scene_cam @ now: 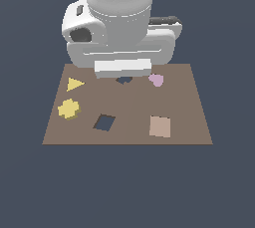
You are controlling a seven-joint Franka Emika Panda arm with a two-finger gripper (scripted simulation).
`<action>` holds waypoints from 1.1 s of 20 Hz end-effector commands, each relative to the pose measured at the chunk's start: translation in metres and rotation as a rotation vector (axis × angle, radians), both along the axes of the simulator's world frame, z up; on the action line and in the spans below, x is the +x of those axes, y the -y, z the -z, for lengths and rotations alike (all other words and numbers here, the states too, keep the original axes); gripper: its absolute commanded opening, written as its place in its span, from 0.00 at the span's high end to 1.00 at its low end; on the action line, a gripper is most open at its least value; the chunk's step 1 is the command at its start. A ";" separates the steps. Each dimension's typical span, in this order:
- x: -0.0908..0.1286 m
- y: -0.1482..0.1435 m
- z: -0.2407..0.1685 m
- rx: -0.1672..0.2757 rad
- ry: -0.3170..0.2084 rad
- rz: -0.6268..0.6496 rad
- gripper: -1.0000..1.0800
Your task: Insert a designated object into the corresponding slot on a board.
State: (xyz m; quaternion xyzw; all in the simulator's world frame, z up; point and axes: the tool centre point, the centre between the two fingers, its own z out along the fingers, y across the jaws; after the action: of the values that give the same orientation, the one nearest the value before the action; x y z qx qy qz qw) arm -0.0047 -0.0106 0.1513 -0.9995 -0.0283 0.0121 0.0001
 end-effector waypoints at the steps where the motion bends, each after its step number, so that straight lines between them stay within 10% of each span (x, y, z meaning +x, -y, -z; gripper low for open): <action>1: 0.001 0.009 0.005 0.000 0.001 -0.013 0.04; 22: 0.035 0.144 0.085 0.003 0.020 -0.248 0.04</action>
State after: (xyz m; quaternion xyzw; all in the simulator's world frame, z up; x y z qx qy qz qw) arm 0.0270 -0.1469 0.0711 -0.9897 -0.1432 0.0032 -0.0002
